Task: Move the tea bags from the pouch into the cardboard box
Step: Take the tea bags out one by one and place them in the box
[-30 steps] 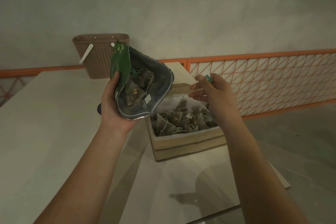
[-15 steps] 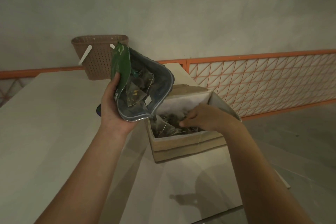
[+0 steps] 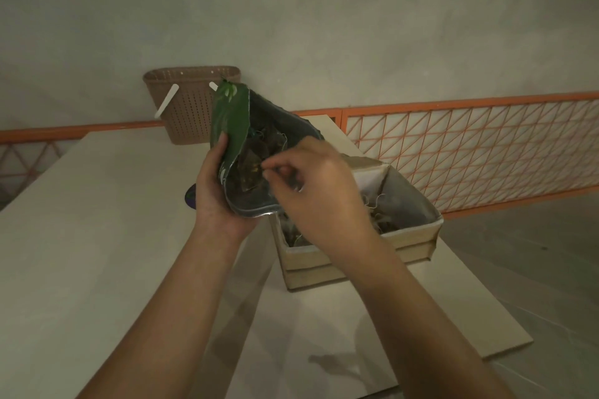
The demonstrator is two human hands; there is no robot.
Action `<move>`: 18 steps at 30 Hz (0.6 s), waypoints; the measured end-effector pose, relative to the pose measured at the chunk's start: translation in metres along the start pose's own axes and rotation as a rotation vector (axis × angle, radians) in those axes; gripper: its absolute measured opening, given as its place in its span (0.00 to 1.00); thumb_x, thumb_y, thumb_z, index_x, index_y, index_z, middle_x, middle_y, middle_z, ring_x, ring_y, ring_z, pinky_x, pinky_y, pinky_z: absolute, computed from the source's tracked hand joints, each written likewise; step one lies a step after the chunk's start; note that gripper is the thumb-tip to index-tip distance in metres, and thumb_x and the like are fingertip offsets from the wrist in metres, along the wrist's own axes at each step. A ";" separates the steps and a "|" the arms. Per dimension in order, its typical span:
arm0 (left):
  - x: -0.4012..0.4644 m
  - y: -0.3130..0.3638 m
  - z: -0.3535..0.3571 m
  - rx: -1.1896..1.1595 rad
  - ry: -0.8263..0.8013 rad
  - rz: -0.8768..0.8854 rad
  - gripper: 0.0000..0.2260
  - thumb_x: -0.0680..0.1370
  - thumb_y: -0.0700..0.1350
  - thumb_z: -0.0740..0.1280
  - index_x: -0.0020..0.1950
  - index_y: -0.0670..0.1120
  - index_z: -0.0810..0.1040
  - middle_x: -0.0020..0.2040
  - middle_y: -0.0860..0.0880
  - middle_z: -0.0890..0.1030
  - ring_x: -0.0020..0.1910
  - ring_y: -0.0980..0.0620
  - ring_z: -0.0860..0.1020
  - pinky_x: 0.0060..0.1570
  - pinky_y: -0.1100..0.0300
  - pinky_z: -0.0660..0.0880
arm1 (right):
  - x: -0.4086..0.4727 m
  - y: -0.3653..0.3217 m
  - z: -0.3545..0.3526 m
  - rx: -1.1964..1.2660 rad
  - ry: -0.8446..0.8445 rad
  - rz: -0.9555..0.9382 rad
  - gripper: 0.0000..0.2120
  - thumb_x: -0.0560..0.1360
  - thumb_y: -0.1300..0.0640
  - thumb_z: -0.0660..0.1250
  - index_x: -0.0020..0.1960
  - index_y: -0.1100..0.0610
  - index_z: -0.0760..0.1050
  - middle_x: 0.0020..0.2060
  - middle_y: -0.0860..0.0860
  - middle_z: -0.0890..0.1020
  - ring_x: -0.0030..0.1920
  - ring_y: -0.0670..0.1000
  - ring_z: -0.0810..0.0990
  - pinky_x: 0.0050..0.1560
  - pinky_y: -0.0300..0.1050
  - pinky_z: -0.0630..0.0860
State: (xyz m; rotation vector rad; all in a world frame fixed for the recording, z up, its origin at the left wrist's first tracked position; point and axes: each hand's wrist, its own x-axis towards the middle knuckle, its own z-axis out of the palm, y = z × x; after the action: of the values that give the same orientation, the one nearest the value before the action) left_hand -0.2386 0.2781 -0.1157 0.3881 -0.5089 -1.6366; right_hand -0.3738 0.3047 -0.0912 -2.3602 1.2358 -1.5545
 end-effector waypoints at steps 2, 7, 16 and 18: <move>-0.002 -0.001 0.000 -0.003 0.003 0.010 0.23 0.82 0.58 0.59 0.67 0.43 0.80 0.61 0.42 0.83 0.56 0.44 0.84 0.52 0.52 0.83 | 0.009 -0.006 0.012 -0.175 -0.016 -0.070 0.06 0.73 0.58 0.70 0.48 0.56 0.84 0.43 0.52 0.81 0.47 0.53 0.77 0.49 0.46 0.75; -0.005 -0.001 0.002 0.037 0.005 0.029 0.25 0.80 0.57 0.61 0.74 0.46 0.74 0.70 0.43 0.78 0.69 0.44 0.77 0.66 0.51 0.76 | 0.018 -0.013 0.030 -0.541 -0.210 0.014 0.22 0.78 0.41 0.60 0.61 0.55 0.79 0.58 0.54 0.76 0.60 0.55 0.70 0.62 0.49 0.67; -0.003 0.007 0.001 0.048 0.060 0.076 0.28 0.78 0.56 0.64 0.74 0.42 0.73 0.71 0.41 0.76 0.71 0.42 0.74 0.72 0.49 0.70 | 0.003 -0.001 0.033 -0.253 -0.214 -0.048 0.06 0.69 0.51 0.70 0.40 0.53 0.78 0.40 0.50 0.81 0.50 0.54 0.76 0.75 0.52 0.58; -0.002 0.007 0.001 0.032 0.061 0.079 0.28 0.78 0.56 0.64 0.74 0.42 0.73 0.71 0.41 0.77 0.70 0.42 0.75 0.68 0.49 0.74 | 0.000 0.002 0.029 -0.170 -0.203 -0.061 0.06 0.67 0.55 0.71 0.37 0.54 0.74 0.32 0.48 0.78 0.42 0.51 0.77 0.77 0.50 0.53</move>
State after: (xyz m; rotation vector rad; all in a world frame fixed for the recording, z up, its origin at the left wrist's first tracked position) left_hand -0.2330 0.2793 -0.1107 0.4356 -0.4991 -1.5376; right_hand -0.3517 0.2923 -0.1065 -2.6055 1.3077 -1.2301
